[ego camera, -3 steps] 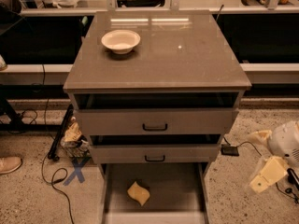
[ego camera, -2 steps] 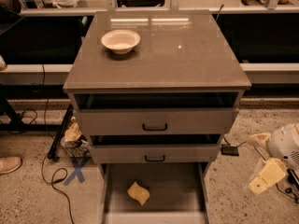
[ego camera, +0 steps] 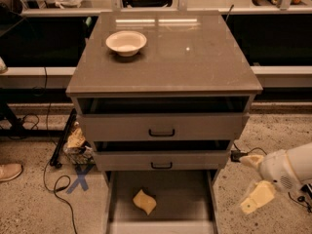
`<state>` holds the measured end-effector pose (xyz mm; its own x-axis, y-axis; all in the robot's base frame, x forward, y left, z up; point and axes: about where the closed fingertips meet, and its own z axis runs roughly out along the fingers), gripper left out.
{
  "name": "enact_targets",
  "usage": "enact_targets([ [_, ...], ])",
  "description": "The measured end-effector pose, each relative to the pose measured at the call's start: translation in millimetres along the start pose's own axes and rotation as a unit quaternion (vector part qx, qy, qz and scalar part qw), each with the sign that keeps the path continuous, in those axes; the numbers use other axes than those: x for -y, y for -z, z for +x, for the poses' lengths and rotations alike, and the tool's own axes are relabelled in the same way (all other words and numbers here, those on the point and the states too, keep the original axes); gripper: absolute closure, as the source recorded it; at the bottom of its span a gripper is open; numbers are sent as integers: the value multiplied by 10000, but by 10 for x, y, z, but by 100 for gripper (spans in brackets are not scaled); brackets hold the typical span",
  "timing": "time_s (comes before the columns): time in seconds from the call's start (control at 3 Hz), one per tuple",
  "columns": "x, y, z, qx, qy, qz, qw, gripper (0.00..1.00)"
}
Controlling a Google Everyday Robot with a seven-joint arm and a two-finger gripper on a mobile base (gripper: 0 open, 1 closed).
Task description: Pick sponge from bottom drawer and place on counter
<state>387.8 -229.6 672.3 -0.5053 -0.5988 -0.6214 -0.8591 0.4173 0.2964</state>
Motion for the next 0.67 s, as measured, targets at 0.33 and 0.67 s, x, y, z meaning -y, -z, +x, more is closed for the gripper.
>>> enact_targets([
  [0.33, 104, -659, 156, 331, 135, -337, 9988, 0],
  [0.67, 136, -1469, 409, 781, 57, -783, 9939, 0],
])
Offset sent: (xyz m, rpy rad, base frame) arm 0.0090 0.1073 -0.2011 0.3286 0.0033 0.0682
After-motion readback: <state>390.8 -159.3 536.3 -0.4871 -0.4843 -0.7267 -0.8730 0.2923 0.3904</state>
